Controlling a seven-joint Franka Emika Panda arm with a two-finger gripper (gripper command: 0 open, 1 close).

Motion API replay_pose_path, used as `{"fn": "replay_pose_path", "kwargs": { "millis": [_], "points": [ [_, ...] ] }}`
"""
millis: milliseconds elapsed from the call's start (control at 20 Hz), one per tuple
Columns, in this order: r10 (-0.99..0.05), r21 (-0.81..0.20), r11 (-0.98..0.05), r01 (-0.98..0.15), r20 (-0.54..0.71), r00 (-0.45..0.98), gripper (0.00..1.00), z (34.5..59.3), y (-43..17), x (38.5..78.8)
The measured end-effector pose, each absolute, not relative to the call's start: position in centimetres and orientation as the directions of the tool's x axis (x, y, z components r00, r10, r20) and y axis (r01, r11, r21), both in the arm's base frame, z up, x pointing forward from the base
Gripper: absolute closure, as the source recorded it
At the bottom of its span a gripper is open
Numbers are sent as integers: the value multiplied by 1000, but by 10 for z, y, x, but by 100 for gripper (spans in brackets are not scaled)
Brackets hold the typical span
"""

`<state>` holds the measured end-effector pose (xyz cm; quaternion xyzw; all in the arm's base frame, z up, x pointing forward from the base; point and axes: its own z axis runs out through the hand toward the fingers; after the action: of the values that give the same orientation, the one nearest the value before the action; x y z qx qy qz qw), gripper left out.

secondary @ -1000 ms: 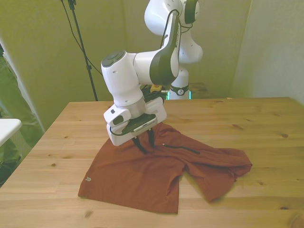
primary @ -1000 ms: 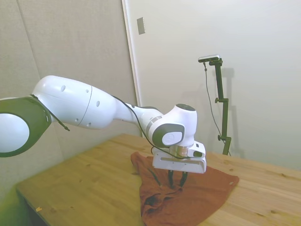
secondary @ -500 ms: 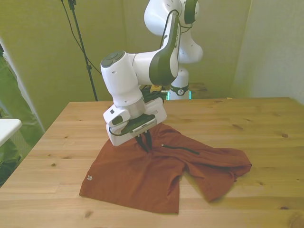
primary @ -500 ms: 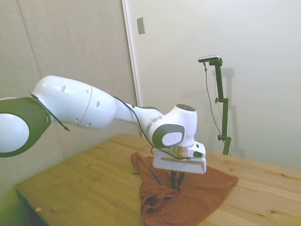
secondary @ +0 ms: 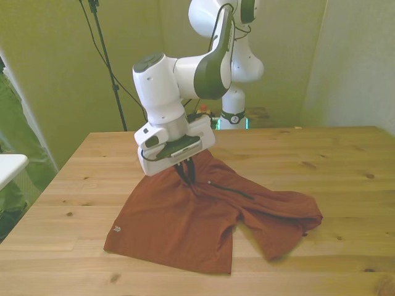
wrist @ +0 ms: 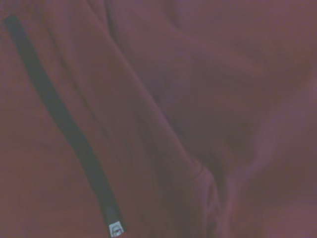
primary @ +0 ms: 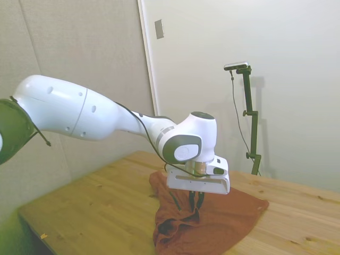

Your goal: Unfold the shorts

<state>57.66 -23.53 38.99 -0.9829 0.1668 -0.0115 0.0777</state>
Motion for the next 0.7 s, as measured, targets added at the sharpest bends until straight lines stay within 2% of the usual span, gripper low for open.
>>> {"fn": "replay_pose_path", "kwargs": {
  "millis": [150, 350, 450, 500, 700],
  "points": [
    [-326, -153, -936, -318, 32, 945, 100, 412, -213, 563],
    [-276, -131, -956, -263, 85, 958, 100, 433, -152, 536],
    [-243, -112, -966, -231, 102, 965, 100, 436, -118, 516],
    [-231, -107, -970, -219, 121, 965, 100, 437, -93, 485],
    [-183, -101, -980, -172, 115, 976, 100, 432, -68, 476]
  ]
}}
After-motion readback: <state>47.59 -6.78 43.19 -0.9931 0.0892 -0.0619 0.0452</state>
